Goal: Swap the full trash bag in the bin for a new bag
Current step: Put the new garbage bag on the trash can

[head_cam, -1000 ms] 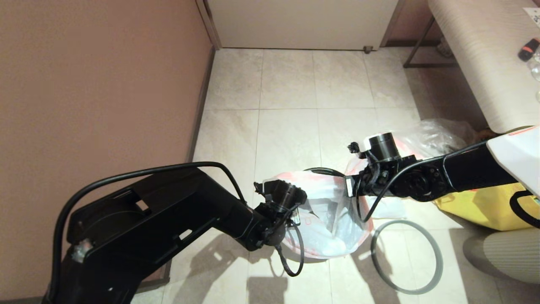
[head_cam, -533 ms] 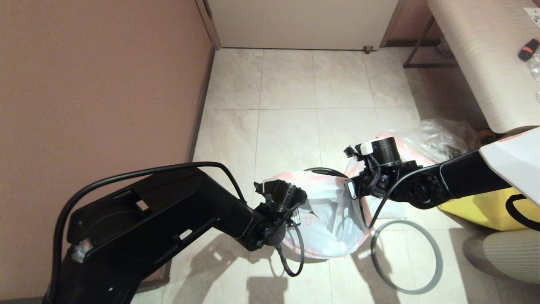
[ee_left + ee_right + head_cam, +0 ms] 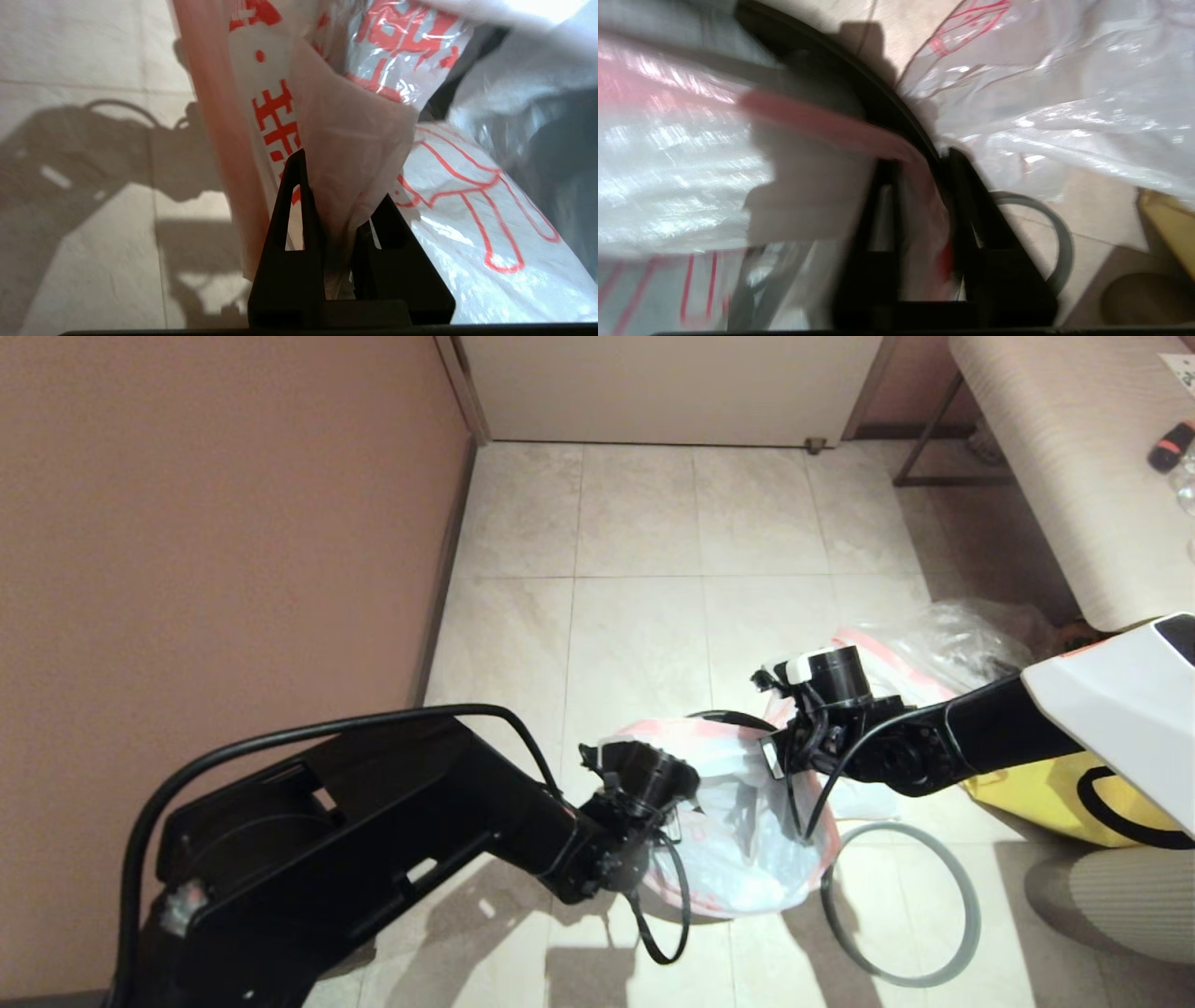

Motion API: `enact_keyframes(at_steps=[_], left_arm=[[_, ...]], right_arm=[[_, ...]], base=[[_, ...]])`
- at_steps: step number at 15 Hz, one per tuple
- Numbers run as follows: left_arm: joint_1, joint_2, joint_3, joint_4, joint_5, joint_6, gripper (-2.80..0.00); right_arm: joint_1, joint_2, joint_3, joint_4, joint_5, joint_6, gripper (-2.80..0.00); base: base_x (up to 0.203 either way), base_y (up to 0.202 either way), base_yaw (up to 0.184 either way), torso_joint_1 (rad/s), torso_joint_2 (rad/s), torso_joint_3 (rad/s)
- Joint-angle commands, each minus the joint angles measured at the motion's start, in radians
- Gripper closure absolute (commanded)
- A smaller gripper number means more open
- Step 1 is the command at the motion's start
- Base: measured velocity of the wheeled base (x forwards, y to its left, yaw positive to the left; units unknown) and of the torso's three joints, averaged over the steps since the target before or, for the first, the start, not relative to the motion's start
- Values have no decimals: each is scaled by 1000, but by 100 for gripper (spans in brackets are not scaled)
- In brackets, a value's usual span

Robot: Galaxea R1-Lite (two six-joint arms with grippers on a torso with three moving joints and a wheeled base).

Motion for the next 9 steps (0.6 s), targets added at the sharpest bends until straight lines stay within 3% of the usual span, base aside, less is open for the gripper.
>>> enact_keyframes(at_steps=[1,3,6,9], left_arm=[[-107,1,-1,-8,-2,-3,0],[-139,1,-1,-8,-2,-3,0],[58,2,-1,-8,-2,-3,0],[91,4,-2,-8,-2,-3,0]], right_arm=[[2,1,6,1,5,1,0],[3,-13,16,-1,5,1,0],[5,-47,43,-4,4,7,0],[6,-86,56,-2,4,10,0]], base=[[0,0,0,0,0,0],[0,0,0,0,0,0],[0,0,0,0,0,0],[0,0,0,0,0,0]])
